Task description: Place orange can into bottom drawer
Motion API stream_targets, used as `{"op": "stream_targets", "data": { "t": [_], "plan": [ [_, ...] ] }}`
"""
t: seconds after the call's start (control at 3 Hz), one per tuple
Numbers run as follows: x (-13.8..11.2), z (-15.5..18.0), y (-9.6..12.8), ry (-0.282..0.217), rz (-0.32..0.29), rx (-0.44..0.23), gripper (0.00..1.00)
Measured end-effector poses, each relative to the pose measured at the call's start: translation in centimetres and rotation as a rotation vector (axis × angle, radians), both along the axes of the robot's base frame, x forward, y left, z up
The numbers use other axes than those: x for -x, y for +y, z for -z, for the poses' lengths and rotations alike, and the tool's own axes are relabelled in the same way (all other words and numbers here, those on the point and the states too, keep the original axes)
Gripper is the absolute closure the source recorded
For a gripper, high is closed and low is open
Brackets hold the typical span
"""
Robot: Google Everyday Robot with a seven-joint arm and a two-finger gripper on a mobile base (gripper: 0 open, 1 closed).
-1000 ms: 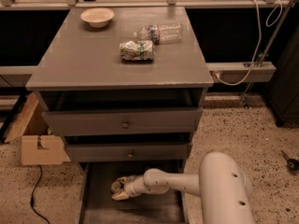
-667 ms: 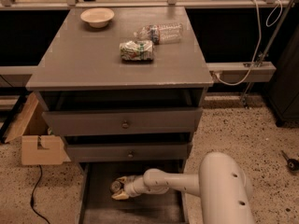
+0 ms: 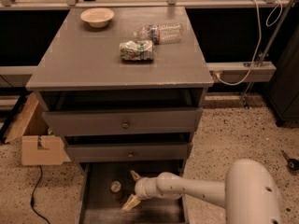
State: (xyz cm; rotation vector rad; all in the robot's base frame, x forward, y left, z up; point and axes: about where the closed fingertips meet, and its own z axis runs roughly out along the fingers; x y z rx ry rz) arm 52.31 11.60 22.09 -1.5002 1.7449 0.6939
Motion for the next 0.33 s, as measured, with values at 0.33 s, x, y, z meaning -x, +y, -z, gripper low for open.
{"op": "stream_targets", "data": {
  "t": [0.33],
  "plan": [
    [0.79, -2.71, -6.84, -0.028, 0.11, -0.008, 0.0]
  ]
}}
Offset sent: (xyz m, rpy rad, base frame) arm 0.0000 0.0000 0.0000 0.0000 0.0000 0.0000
